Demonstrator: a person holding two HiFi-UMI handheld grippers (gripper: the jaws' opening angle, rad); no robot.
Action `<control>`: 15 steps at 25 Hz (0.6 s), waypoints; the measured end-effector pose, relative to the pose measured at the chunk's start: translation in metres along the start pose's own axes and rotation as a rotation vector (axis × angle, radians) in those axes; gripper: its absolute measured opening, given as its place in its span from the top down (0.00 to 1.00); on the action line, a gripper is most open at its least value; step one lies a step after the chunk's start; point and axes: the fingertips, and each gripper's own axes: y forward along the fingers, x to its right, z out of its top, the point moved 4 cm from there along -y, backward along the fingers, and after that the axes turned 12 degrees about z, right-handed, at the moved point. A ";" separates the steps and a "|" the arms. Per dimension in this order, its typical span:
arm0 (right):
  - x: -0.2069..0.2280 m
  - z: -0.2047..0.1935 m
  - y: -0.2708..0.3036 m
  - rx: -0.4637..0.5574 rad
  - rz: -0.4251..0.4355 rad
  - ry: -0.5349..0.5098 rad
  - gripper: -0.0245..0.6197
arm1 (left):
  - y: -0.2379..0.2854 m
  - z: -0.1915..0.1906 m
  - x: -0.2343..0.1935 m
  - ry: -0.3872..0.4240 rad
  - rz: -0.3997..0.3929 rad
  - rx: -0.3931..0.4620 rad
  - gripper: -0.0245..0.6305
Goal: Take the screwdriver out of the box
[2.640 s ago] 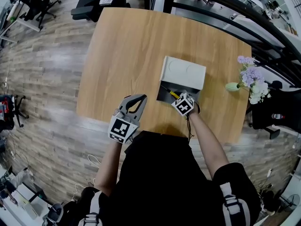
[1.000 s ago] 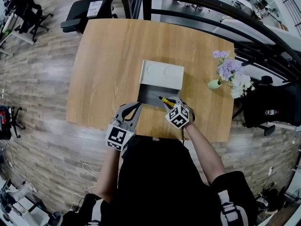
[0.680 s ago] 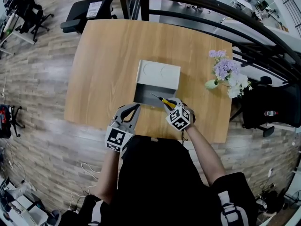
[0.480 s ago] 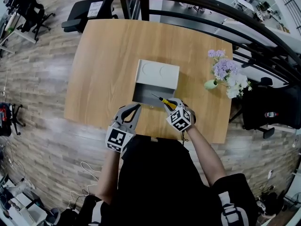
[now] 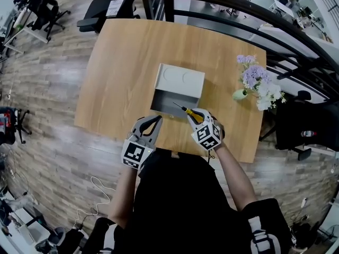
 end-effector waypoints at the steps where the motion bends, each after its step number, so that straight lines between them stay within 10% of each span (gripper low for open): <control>1: -0.001 0.003 -0.004 0.010 -0.002 -0.007 0.82 | -0.001 0.001 0.002 -0.001 0.003 0.001 0.93; 15: -0.023 0.028 -0.038 0.128 0.016 -0.077 0.82 | -0.028 -0.007 0.025 -0.018 0.072 -0.006 0.93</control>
